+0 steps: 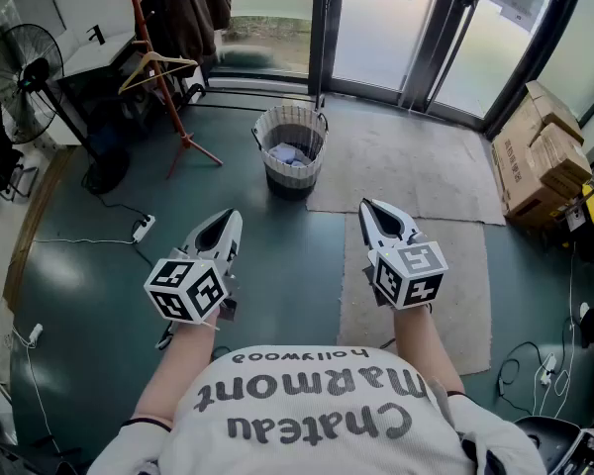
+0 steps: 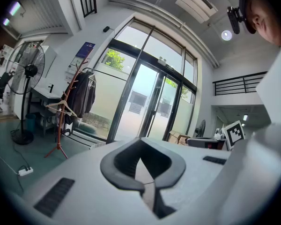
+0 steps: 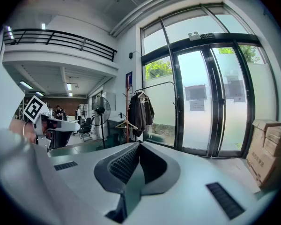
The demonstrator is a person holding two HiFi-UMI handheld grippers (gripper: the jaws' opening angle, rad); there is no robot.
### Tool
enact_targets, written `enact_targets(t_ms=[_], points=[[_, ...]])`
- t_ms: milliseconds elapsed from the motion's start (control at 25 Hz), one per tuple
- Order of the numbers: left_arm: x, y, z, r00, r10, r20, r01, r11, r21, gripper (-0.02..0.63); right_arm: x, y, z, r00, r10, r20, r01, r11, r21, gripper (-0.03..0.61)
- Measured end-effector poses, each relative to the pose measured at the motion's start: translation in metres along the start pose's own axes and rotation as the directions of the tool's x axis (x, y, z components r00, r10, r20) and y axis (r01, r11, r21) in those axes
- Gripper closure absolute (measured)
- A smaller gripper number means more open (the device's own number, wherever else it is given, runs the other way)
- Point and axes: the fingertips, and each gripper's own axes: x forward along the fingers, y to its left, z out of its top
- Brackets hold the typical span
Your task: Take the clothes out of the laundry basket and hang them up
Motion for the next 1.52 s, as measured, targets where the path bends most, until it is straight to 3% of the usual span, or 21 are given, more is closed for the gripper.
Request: enact_targets(t_ms=[240, 560, 840, 960, 1160, 1520], points=[[0.001, -0.004, -0.005, 1.0, 0.022, 0.014, -0.022, 1.0, -0.008, 0.606, -0.003, -0.005, -0.007, 1.0, 0.022, -0.011, -0.022, 1.0, 0.011, 0.551], [0.007, 0.005, -0.012, 0.999, 0.049, 0.021, -0.048, 0.998, -0.025, 0.606, 0.007, -0.015, -0.013, 0.996, 0.084, 0.023, -0.086, 0.986, 0.14, 0.549], [0.054, 0.042, -0.007, 0.998, 0.026, 0.048, -0.024, 0.999, -0.044, 0.606, 0.063, -0.024, -0.022, 0.996, 0.09, -0.007, -0.088, 0.983, 0.164, 0.549], [0.082, 0.07, 0.007, 0.998, 0.027, 0.051, -0.025, 0.999, -0.043, 0.606, 0.097, -0.033, -0.017, 0.995, 0.096, -0.021, -0.089, 0.974, 0.21, 0.549], [0.131, 0.12, 0.043, 1.0, 0.021, 0.013, -0.022, 1.0, 0.006, 0.606, 0.16, -0.045, 0.01, 0.998, 0.06, -0.027, -0.054, 0.981, 0.187, 0.549], [0.187, 0.178, 0.119, 0.998, -0.045, 0.052, 0.042, 0.998, 0.055, 0.606, 0.239, -0.064, 0.078, 0.999, -0.01, 0.032, 0.004, 0.986, 0.167, 0.549]])
